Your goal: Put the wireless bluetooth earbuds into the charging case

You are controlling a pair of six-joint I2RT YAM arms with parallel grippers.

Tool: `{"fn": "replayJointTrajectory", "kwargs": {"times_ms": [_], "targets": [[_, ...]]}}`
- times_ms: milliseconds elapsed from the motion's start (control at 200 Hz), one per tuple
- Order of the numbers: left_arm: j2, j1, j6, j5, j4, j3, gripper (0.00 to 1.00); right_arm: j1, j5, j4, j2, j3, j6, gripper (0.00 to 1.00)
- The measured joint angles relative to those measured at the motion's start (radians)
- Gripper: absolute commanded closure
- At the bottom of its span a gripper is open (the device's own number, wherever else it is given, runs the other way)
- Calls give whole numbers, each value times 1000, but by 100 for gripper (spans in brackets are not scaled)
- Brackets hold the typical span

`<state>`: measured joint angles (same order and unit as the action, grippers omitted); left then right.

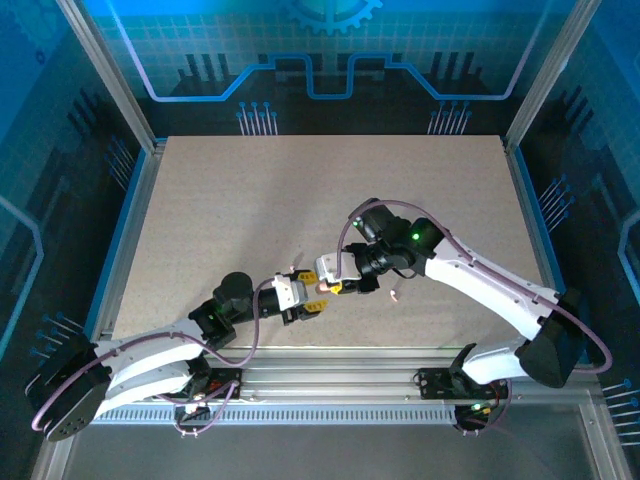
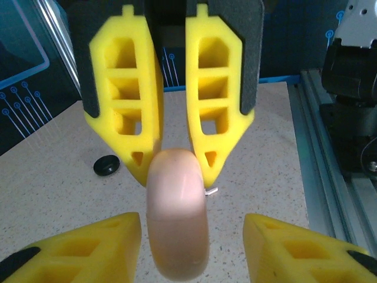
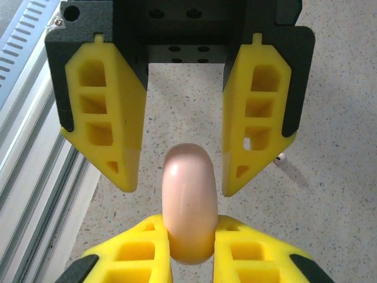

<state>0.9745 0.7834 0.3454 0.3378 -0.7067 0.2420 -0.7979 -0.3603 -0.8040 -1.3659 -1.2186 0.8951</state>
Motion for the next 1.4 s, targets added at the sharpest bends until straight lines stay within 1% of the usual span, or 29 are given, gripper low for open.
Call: {"fn": "replayJointTrajectory", "kwargs": {"times_ms": [155, 305, 365, 445, 595, 800, 875, 945, 1036, 1186, 1301, 1401], "targets": [[2, 0, -6, 0, -14, 0, 59, 0, -18, 0, -5, 0, 0, 83], [8, 0, -7, 0, -17, 0, 65, 0, -24, 0, -6, 0, 0, 83], [8, 0, -6, 0, -17, 0, 65, 0, -26, 1, -6, 0, 0, 83], [8, 0, -6, 0, -17, 0, 61, 0, -26, 1, -6, -1, 0, 83], [8, 0, -6, 0, -17, 0, 61, 0, -27, 0, -6, -1, 0, 84], [9, 0, -7, 0, -17, 0, 66, 0, -35, 0, -9, -1, 0, 84], [11, 0, -7, 0, -17, 0, 66, 0, -37, 0, -9, -1, -1, 84], [14, 0, -7, 0, -16, 0, 62, 0, -38, 0, -9, -1, 0, 84], [14, 0, -11, 0, -16, 0, 62, 0, -38, 0, -9, -1, 0, 84], [14, 0, -21, 0, -16, 0, 70, 0, -38, 0, -9, -1, 0, 84], [14, 0, -25, 1, -16, 0, 70, 0, -38, 0, -9, -1, -1, 84], [16, 0, -25, 2, -15, 0, 74, 0, -37, 0, -9, -1, -1, 84]]}}
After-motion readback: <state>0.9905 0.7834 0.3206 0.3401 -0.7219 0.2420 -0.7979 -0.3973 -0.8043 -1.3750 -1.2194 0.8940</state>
